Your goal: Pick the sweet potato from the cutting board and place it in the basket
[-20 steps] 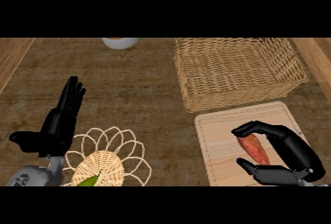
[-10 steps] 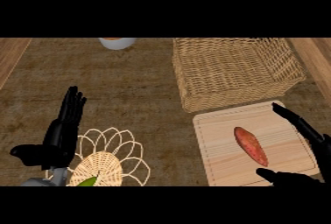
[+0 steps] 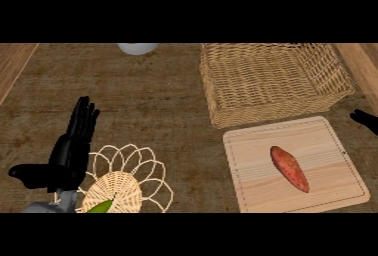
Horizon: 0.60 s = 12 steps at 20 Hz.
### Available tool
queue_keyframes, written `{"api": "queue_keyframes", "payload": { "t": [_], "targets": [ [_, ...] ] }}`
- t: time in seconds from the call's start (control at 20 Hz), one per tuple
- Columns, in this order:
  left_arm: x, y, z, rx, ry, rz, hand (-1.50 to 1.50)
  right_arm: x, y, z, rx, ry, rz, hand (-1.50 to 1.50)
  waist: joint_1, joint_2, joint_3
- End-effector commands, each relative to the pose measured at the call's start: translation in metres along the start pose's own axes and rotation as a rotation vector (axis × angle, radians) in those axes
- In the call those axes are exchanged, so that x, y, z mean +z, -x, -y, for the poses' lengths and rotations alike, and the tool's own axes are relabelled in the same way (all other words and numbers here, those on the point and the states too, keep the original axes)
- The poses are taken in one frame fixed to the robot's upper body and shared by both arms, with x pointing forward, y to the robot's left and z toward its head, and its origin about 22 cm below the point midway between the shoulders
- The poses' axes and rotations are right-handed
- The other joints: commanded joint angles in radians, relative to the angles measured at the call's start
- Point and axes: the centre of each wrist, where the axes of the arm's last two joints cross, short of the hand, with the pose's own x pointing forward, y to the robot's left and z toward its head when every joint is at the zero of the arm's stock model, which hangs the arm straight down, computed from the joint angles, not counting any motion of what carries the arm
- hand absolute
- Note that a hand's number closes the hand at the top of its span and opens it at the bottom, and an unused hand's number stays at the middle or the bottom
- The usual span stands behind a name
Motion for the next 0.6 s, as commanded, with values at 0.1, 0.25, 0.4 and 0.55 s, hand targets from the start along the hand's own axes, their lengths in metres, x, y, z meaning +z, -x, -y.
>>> {"api": "queue_keyframes", "payload": {
  "t": [0.1, 0.25, 0.4, 0.55],
  "targets": [
    [-0.004, 0.006, 0.007, -0.002, 0.026, 0.005, 0.0, -0.004, -0.033, 0.026, 0.028, -0.177, -0.047, -1.5, 0.029, 0.008, 0.003],
    [0.007, -0.014, 0.009, 0.019, 0.007, 0.002, 0.0, 0.002, -0.038, 0.023, 0.016, -0.208, -0.058, -1.5, 0.018, 0.003, 0.004],
    [0.001, -0.019, 0.003, 0.013, 0.021, 0.007, 0.0, -0.002, -0.048, 0.008, 0.059, -0.169, -0.087, -1.5, 0.017, 0.004, 0.005],
    [0.005, -0.016, 0.006, 0.002, 0.013, 0.007, 0.0, -0.017, -0.036, 0.011, 0.125, -0.202, -0.145, -1.5, 0.019, 0.004, 0.005]
  ]
}}
